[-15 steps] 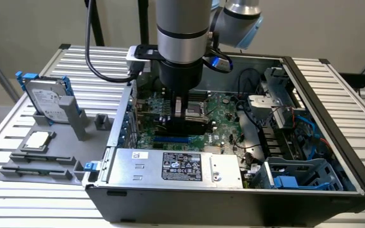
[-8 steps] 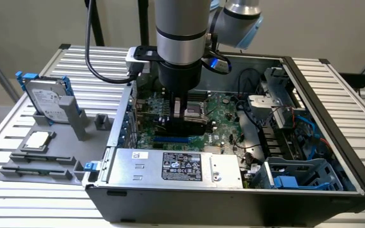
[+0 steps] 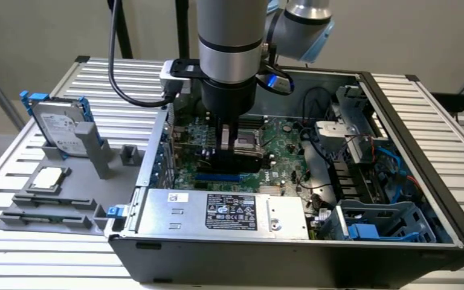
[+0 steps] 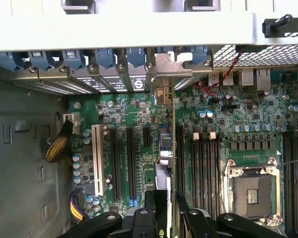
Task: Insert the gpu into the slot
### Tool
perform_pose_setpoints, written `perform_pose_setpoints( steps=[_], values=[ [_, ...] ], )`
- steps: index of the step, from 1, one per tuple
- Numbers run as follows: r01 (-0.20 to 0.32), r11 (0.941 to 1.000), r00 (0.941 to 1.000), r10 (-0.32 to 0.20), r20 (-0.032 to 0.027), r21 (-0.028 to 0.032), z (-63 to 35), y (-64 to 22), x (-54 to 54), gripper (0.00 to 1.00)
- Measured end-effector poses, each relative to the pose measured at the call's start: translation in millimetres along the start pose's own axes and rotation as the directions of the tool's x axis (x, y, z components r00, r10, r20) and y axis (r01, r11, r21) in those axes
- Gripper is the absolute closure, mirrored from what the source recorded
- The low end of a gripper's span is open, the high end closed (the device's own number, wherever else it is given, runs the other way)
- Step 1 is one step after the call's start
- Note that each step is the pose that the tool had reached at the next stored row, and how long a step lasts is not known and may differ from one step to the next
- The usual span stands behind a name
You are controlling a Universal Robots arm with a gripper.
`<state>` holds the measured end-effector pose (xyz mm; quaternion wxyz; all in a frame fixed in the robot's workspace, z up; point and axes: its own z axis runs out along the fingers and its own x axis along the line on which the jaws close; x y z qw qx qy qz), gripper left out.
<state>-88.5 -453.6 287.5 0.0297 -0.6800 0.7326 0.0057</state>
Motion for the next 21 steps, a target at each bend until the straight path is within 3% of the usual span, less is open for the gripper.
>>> perform_pose_setpoints(
  steps=[13,21],
  values=[
    [0.002,1.0000,1.0000,-0.002,-0.0006,-0.0031,7.2,0.3,0.4,0.74],
    [0.018,0.9998,0.9998,-0.018,-0.0004,-0.0094,9.7,0.4,0.5,0.74]
  ],
)
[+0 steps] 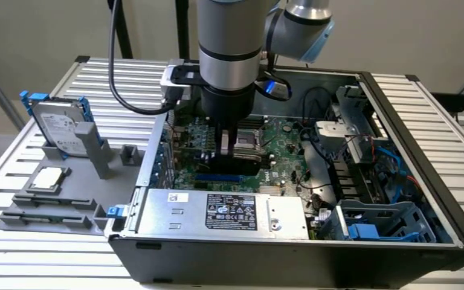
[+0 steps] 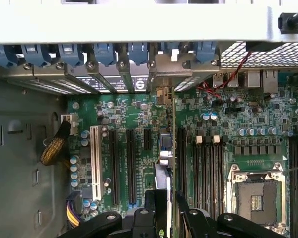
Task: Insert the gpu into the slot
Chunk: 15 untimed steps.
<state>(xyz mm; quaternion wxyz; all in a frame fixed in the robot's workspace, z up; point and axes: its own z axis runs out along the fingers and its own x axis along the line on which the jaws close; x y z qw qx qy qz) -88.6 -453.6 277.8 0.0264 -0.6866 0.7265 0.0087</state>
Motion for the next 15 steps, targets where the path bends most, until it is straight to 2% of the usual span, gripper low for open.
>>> perform_pose_setpoints(
  steps=[15],
  values=[
    [0.028,0.9996,0.9996,-0.028,0.0006,-0.0083,6.7,0.2,0.3,0.74]
  ],
)
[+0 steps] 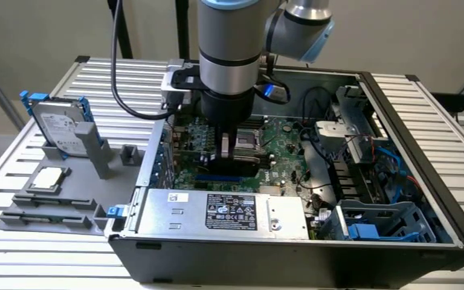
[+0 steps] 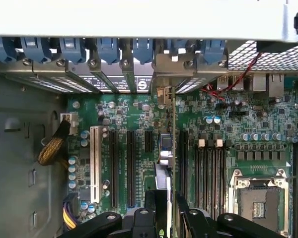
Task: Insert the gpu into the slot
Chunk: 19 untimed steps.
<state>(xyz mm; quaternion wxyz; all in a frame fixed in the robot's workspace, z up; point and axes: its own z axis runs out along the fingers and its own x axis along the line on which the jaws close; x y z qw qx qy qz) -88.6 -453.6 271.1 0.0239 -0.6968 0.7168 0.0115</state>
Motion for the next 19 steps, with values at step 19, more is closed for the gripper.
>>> perform_pose_setpoints(
  steps=[19],
  values=[
    [0.017,0.9998,0.9999,-0.017,0.0000,-0.0066,6.3,0.1,0.1,0.74]
  ],
)
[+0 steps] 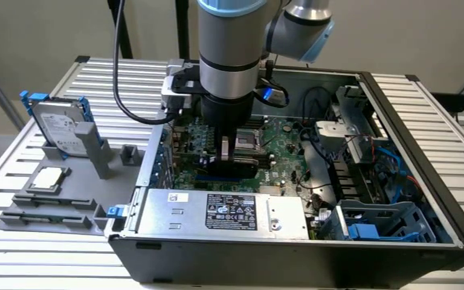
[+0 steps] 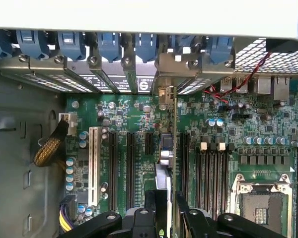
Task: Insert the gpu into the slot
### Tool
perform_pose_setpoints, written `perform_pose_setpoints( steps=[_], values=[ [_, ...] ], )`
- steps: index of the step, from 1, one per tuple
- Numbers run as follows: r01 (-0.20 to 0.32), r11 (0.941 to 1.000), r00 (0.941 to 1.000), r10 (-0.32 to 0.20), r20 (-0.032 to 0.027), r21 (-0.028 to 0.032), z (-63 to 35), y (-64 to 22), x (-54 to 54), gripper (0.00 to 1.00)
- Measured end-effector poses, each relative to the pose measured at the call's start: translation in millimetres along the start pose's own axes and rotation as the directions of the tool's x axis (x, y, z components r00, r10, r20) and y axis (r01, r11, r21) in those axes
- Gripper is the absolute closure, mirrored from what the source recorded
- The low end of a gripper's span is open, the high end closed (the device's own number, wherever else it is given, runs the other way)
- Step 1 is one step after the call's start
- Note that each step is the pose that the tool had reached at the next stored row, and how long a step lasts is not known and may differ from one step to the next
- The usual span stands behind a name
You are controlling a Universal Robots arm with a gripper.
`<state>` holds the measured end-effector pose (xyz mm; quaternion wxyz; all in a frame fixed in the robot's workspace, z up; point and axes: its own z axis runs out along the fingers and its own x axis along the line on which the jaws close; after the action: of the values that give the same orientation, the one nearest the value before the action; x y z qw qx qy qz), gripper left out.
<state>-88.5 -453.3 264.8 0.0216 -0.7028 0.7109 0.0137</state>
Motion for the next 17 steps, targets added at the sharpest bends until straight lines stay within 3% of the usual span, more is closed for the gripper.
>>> perform_pose_setpoints(
  steps=[17],
  values=[
    [0.005,1.0000,1.0000,-0.005,0.0006,-0.0041,4.0,0.0,-0.8,0.74]
  ],
)
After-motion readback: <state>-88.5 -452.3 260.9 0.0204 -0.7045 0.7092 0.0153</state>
